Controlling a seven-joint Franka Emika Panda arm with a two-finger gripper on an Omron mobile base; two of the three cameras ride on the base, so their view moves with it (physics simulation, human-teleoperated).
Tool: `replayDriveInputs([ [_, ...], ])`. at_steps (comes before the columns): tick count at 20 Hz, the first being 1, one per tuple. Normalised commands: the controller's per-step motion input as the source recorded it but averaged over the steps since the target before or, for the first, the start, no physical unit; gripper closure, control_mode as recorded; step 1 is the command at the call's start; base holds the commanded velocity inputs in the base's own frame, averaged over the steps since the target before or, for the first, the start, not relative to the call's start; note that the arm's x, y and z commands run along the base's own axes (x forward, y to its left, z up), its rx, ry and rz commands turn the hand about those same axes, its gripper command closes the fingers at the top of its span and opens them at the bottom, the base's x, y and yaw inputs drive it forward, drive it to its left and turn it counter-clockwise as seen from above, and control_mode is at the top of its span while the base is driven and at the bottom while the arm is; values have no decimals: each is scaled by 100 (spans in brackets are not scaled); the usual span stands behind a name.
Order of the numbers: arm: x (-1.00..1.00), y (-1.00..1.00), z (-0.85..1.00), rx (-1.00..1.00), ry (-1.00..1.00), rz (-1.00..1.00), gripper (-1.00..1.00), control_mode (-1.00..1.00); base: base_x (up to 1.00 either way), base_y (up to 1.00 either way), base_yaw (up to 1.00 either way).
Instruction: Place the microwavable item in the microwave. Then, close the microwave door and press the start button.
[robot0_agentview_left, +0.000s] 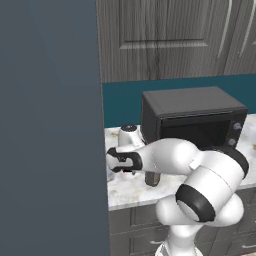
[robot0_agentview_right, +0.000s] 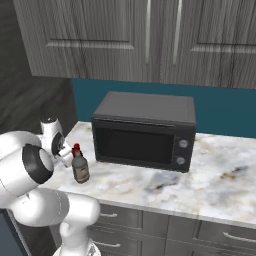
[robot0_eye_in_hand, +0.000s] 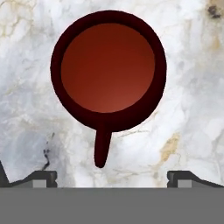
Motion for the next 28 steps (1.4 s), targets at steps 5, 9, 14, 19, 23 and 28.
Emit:
replayDriveInputs([
  [5,3,0,-20,0,2,-3,-100,-100,0,0,0],
  [9,1,0,-8,0,0,-2,-100,-100,0,0,0],
  [14,13,-3,0,0,0,0,-100,-100,0,0,0],
  [19,23,-2,0,0,2,0,-100,-100,0,0,0],
  [23,31,0,0,0,3,-2,-100,-100,0,0,0],
  [28,17,0,-4,0,3,-3,100,-100,0,0,0],
])
